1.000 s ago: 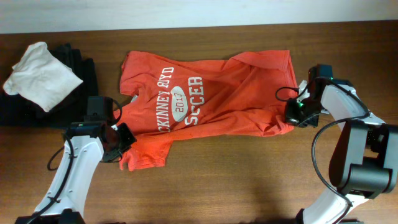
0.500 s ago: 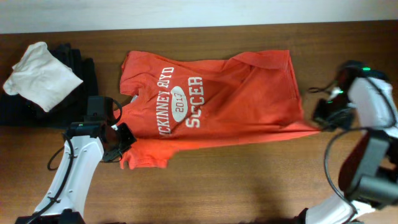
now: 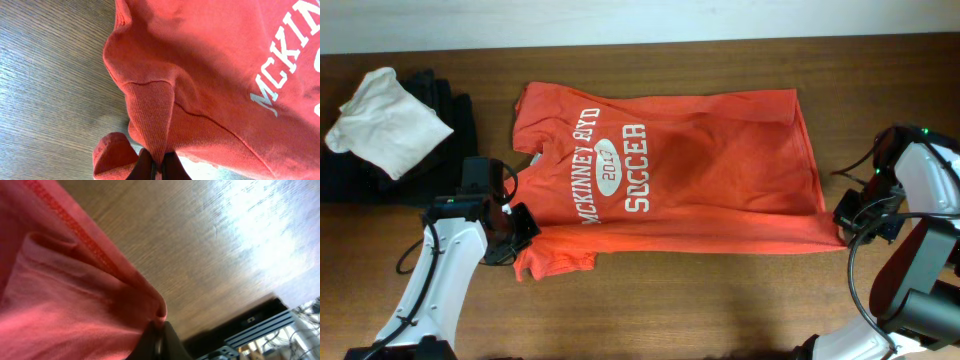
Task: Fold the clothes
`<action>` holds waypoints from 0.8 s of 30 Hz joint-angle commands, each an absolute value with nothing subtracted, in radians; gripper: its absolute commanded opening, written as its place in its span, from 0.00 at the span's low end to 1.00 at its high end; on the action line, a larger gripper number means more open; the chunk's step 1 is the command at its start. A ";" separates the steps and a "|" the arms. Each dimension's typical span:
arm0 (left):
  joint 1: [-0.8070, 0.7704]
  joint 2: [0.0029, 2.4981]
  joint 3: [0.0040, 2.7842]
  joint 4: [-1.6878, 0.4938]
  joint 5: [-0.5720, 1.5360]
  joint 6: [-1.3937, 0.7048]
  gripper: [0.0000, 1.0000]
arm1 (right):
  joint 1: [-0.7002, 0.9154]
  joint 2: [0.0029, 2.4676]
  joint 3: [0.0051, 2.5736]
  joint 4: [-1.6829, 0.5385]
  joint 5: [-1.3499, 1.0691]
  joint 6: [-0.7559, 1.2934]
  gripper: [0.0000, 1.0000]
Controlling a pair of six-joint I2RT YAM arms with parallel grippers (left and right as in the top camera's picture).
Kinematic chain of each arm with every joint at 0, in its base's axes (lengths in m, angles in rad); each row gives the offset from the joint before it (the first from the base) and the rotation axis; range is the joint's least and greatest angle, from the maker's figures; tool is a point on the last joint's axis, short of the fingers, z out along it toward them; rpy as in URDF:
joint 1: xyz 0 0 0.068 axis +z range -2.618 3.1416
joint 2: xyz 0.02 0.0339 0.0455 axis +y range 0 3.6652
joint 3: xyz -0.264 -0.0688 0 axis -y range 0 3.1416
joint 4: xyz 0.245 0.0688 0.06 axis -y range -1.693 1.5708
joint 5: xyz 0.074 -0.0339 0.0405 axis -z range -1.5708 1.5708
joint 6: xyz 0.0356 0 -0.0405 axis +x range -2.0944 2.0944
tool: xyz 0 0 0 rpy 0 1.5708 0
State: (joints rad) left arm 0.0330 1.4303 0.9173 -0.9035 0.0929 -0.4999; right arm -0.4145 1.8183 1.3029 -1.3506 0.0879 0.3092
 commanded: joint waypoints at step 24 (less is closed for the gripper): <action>0.033 1.427 0.918 -0.897 0.083 -0.480 0.01 | -0.388 1.815 0.956 -0.998 -0.155 0.260 0.78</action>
